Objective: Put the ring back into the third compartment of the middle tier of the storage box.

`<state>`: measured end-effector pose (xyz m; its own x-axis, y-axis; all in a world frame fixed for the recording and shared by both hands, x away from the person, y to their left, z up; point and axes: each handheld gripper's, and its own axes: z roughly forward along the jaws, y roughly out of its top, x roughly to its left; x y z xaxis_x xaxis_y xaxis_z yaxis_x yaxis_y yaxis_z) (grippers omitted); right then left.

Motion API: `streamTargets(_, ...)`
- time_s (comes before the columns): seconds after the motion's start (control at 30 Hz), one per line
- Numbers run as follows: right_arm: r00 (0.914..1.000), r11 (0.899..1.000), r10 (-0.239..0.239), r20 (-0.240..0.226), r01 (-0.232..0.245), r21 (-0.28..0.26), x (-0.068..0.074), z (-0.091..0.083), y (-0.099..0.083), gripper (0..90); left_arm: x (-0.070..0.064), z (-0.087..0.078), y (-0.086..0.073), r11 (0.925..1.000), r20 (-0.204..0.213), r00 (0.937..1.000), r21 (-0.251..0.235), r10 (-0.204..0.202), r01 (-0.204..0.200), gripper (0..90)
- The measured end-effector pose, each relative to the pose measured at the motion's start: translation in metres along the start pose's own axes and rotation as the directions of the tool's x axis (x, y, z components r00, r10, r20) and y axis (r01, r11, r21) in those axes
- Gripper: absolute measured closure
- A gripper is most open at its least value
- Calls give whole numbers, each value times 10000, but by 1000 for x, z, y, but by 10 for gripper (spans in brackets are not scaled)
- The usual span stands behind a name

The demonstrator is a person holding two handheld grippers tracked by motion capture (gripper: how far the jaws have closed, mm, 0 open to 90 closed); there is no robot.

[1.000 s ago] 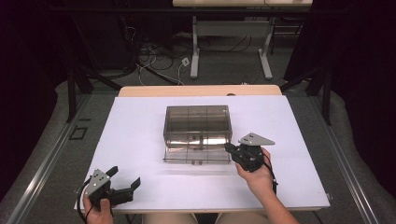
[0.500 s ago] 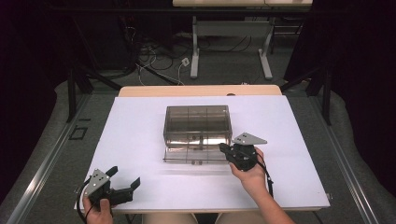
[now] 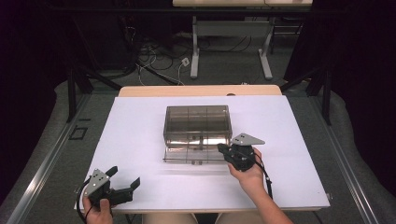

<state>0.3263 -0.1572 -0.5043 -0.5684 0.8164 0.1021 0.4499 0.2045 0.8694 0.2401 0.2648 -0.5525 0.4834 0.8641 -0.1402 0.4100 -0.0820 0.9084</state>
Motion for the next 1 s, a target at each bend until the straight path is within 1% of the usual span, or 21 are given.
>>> streamTargets(0.27,10000,10000,-7,27,7,-25,0,2,-1,885,0,0,0,10000,1,10000,3,-5,5,4)
streamTargets(0.43,10000,10000,10,39,-10,73,-1,4,-1,885,0,0,0,10000,0,10000,4,-9,9,4)
streamTargets(0.47,10000,9999,71,33,-71,129,-1,4,-1,885,0,0,0,10000,2,10000,3,-5,5,4)
streamTargets(0.57,9999,9999,116,38,-116,100,0,5,-1,884,0,0,0,10000,4,10000,2,-4,4,4)
streamTargets(0.63,10000,10000,19,68,-20,88,-1,5,-2,884,0,0,0,10000,1,10000,3,-6,6,4)
streamTargets(0.73,10000,9998,59,35,-59,177,0,6,-2,880,0,0,0,10000,5,10000,6,-6,6,4)
streamTargets(0.83,10000,9998,64,72,-66,186,-1,6,-3,856,0,0,0,10000,7,10000,9,-4,4,4)
streamTargets(0.93,10000,9998,72,29,-73,203,-2,6,-2,797,0,0,0,10000,9,10000,25,5,-5,4)
streamTargets(1.0,9998,9997,188,71,-189,143,-1,5,-3,775,0,0,0,10000,10,10000,24,8,-8,4)
